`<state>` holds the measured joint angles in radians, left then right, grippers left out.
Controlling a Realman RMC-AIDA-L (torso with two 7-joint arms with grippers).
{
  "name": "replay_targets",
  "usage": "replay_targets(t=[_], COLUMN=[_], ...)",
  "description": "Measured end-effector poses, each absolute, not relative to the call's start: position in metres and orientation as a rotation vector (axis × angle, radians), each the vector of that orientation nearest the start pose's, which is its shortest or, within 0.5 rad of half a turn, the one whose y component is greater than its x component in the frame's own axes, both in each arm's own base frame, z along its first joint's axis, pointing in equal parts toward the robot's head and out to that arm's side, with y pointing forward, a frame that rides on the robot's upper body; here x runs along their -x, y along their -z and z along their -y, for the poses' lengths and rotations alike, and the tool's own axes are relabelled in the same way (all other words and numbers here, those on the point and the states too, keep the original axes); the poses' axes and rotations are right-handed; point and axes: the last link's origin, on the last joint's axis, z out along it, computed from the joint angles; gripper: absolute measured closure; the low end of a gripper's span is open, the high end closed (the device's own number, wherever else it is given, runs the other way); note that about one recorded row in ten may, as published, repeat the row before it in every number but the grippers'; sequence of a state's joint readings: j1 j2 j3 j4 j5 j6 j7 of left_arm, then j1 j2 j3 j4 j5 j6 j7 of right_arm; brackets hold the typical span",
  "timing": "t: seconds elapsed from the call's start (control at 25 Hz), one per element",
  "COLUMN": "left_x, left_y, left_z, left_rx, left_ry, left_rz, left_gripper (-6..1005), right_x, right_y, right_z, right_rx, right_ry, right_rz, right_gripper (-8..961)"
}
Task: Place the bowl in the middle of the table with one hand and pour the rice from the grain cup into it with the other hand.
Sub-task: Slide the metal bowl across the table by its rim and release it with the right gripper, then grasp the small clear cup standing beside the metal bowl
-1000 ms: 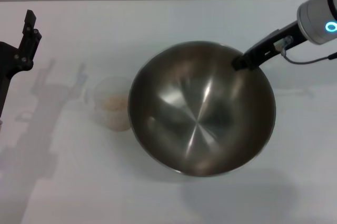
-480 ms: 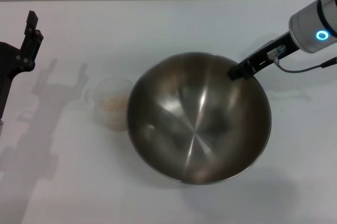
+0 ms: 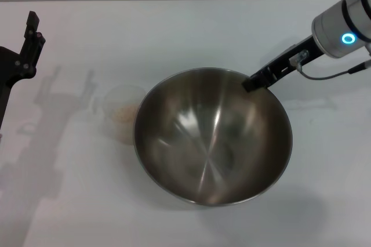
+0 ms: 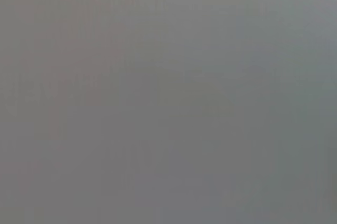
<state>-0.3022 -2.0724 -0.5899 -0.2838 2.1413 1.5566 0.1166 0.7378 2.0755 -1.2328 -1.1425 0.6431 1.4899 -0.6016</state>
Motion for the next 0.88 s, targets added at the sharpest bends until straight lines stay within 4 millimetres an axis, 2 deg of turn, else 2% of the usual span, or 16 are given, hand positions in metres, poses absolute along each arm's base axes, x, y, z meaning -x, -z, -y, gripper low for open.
replay_targets(t=[0.08,0.32,0.36,0.4,0.52,0.6,0.64,0.68,0.76,0.88], left_x=[0.294,0.295,0.296,0.296,0.298,0.299,0.299,0.299,0.299,0.300], left_y=[0.008,0.009,0.008,0.008,0.007,0.008,0.008,0.008,0.007,0.007], left_z=[-0.275,-0.274,-0.273,-0.273,-0.272,-0.272,-0.273,-0.273,-0.273,-0.273], left_rx=[1.521,1.522,1.521,1.521,1.521,1.522,1.522,1.521,1.521,1.520], left_ry=[0.826,0.824,0.823,0.820,0.810,0.809,0.807,0.808,0.808,0.808], left_rz=[0.161,0.163,0.163,0.163,0.163,0.164,0.166,0.167,0.170,0.173], left_gripper=[274,274,274,274,274,274,274,274,274,274], right_x=[-0.163,-0.146,-0.138,-0.138,-0.125,-0.117,-0.111,-0.111,-0.109,-0.107], right_y=[0.002,-0.013,-0.019,-0.019,-0.024,-0.024,-0.020,-0.020,-0.013,-0.009], right_z=[-0.387,-0.397,-0.402,-0.402,-0.410,-0.417,-0.420,-0.420,-0.419,-0.416], right_rx=[2.613,2.562,2.544,2.544,2.507,2.458,2.401,2.401,2.297,2.213], right_ry=[0.275,0.230,0.190,0.190,0.119,0.065,0.022,0.022,-0.049,-0.111], right_rz=[-1.031,-0.897,-0.824,-0.824,-0.680,-0.560,-0.438,-0.438,-0.256,-0.146], right_gripper=[755,625,604,582,517,503,497,490,483,482])
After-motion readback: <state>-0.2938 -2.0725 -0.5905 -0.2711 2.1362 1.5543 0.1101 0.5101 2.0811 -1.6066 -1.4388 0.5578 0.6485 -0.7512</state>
